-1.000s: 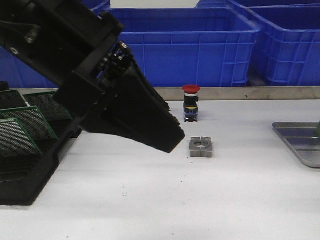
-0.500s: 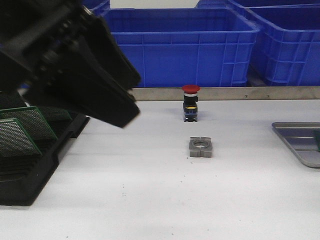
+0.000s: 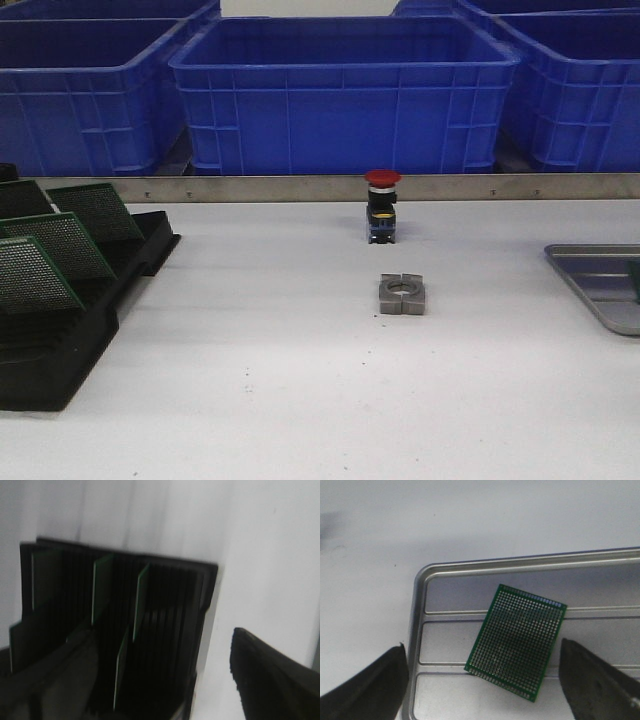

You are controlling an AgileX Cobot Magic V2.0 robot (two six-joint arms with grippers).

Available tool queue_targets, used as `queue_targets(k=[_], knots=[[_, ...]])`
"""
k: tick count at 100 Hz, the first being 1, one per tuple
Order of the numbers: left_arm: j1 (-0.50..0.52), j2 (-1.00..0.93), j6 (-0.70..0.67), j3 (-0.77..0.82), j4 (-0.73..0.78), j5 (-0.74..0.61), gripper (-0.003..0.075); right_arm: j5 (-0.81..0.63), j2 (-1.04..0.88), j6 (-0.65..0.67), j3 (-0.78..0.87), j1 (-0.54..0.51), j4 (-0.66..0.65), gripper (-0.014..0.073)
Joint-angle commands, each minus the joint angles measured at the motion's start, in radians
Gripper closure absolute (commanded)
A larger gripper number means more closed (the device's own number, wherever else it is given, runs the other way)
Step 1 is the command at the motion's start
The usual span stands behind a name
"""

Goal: Place circuit board on tray
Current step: 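Move the left gripper back to the black rack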

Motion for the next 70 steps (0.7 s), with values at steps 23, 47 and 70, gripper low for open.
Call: queue_targets(k=[23,47,70], knots=[[0.088,0.052,-0.018,-0.024,-0.123,-0.042,0.0216,0.018,-0.033,-0.013,-0.029,-0.005,0.013,-0.0036],[0.088,0.165,-0.016,-0.024,-0.202,-0.097,0.0216,0.036,-0.033,-0.013,-0.029,-0.005,0.013,-0.0036],[0.088,0.248,0.036,-0.024,-0.215,-0.173,0.0216,0.039,-0.033,-0.013,-0.029,-0.005,0.013,-0.0036]])
